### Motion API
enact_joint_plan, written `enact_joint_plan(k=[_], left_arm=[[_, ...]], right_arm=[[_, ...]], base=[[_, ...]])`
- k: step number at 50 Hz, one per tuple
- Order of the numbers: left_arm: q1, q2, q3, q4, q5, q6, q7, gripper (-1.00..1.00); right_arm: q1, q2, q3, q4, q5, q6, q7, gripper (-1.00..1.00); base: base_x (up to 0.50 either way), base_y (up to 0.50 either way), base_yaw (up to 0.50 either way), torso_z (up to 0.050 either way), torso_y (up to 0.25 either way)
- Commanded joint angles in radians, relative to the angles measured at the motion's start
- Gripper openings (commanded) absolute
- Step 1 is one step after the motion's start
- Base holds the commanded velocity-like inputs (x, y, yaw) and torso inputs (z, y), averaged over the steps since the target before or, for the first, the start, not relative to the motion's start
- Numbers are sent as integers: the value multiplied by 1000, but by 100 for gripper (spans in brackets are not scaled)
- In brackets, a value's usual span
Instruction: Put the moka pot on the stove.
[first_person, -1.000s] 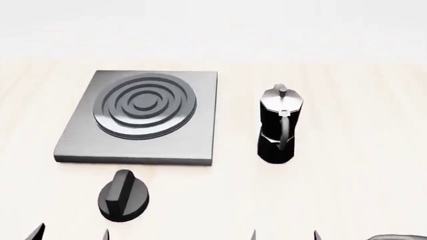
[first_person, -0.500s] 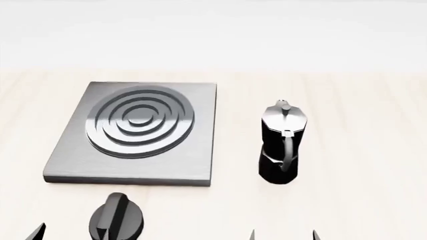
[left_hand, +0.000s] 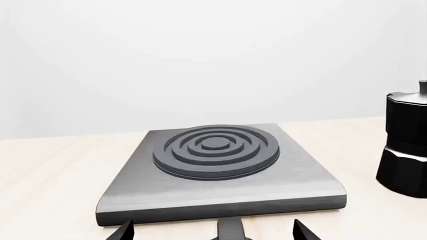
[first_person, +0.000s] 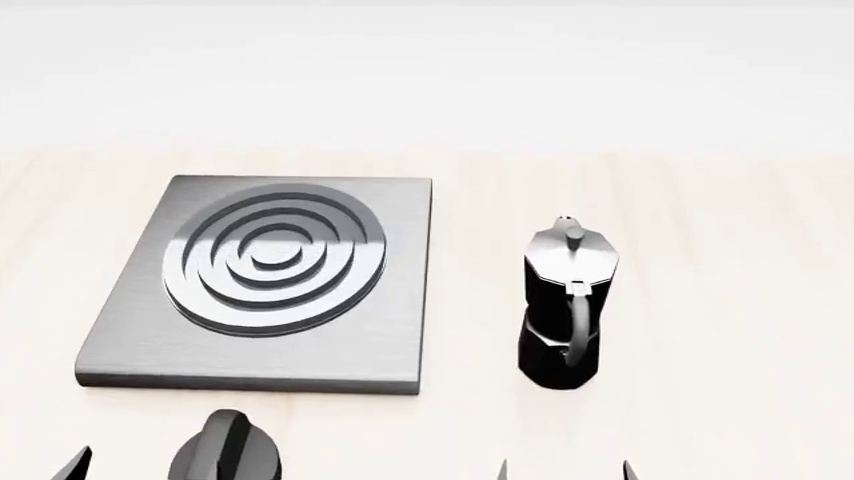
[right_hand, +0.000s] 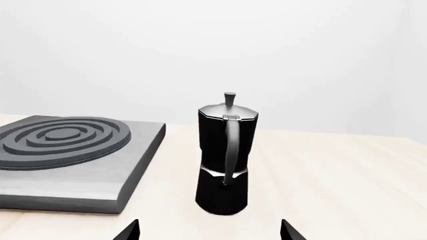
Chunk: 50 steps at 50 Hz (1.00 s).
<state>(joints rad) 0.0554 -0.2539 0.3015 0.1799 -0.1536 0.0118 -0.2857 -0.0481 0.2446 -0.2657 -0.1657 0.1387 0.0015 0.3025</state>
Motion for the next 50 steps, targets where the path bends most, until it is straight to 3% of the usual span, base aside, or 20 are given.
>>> enact_joint_plan(k=[1, 50], left_arm=[[-4, 14, -22, -22, -12, 27, 24, 100], [-9, -4, -6, -21, -30, 38, 5, 100]], right_arm=[[0, -12, 16, 6, -1, -6, -18, 100], [8, 7, -21, -13, 1, 5, 0, 100]], base=[[164, 0, 0, 0, 0], [16, 14, 0, 0, 0]])
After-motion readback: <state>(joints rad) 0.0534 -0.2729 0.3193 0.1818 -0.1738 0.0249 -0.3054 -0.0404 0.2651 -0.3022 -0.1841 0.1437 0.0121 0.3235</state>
